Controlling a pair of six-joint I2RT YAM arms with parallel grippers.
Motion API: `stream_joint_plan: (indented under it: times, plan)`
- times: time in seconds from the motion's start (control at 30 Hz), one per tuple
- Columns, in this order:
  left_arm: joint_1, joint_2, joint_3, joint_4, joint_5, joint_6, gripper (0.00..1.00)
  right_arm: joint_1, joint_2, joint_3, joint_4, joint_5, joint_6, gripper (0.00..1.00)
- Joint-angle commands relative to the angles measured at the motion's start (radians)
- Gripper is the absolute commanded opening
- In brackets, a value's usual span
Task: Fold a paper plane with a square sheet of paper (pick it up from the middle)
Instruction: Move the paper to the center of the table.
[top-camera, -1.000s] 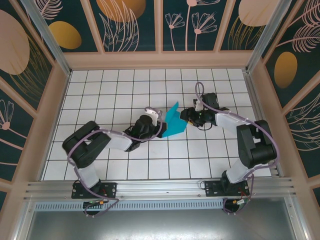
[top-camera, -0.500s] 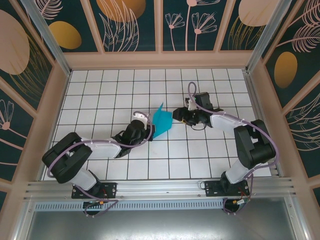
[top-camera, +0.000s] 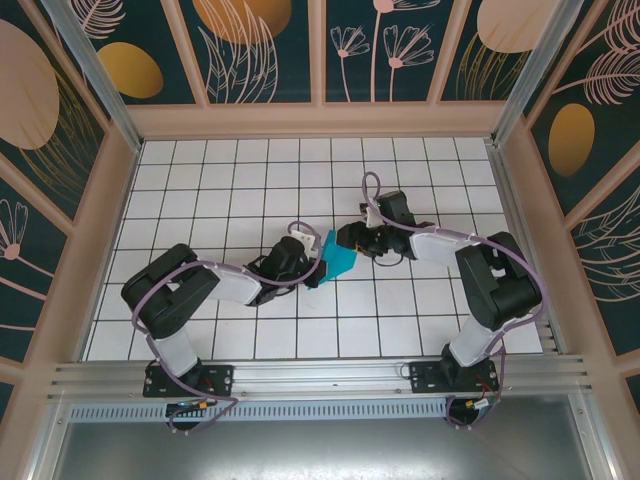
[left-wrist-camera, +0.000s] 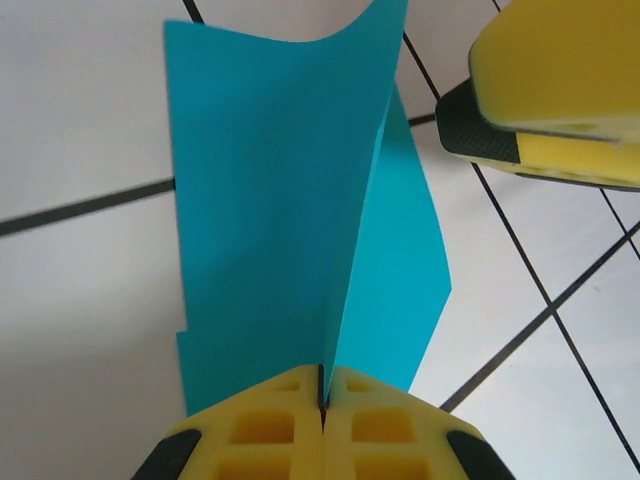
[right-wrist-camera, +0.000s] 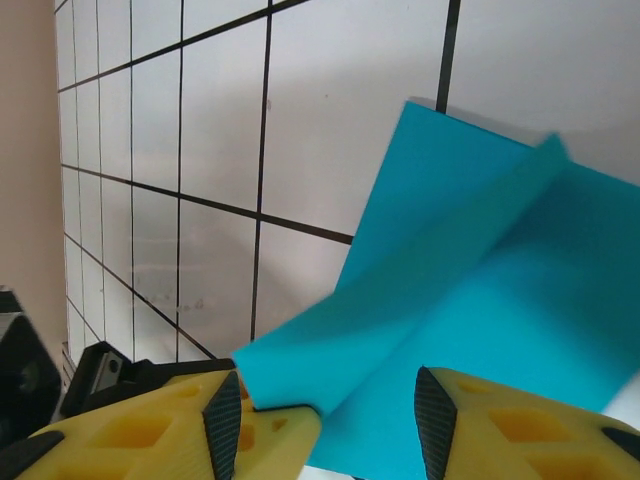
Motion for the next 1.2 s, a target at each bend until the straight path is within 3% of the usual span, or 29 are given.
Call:
stream_joint_plan:
  times: [0.0, 0.4, 0.83, 1.17]
  plan:
    - [-0.002, 0.037, 0.038, 0.017, 0.090, -0.062, 0.02, 0.005, 0.017, -0.022, 0.049, -0.009, 0.015, 0.52]
    - [0.017, 0.043, 0.059, 0.037, 0.170, -0.191, 0.02, 0.006, -0.091, -0.086, 0.034, 0.055, 0.038, 0.52]
    - [0.040, 0.102, 0.100, 0.040, 0.248, -0.355, 0.01, 0.015, -0.051, -0.097, 0.035, 0.082, 0.110, 0.49]
    - [0.051, 0.114, 0.115, 0.043, 0.282, -0.394, 0.01, 0.013, -0.030, -0.100, 0.008, 0.126, 0.136, 0.49]
